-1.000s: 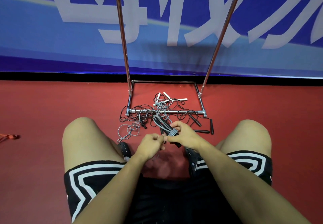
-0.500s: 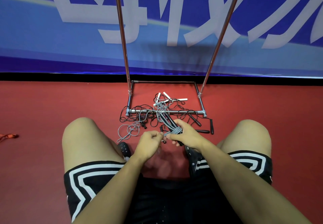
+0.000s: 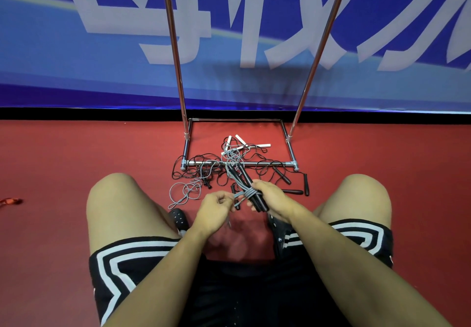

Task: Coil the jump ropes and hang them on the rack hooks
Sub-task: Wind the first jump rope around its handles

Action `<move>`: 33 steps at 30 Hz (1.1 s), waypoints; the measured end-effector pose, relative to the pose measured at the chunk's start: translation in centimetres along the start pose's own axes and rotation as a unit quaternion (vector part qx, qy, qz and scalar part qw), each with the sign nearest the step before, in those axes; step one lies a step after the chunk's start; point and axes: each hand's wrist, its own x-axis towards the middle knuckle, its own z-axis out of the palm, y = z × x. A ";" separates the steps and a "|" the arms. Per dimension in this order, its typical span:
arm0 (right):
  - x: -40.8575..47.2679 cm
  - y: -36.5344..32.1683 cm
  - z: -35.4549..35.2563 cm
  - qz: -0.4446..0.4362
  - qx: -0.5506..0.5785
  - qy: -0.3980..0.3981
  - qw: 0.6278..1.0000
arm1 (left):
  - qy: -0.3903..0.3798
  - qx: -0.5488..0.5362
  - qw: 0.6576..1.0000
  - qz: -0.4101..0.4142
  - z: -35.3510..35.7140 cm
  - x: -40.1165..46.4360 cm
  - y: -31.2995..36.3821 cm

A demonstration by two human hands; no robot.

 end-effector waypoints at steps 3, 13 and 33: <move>0.0 0.0 0.1 -0.002 0.005 -0.002 1.000 | 0.005 -0.014 1.000 -0.024 0.0 0.1 0.0; 0.3 0.6 -0.3 -0.027 -0.089 -0.010 0.996 | 0.026 0.009 1.000 -0.004 -0.1 -0.3 0.4; 0.0 0.1 -1.1 -0.057 -0.190 0.007 0.980 | -0.054 -0.037 0.997 0.037 0.0 -1.3 1.3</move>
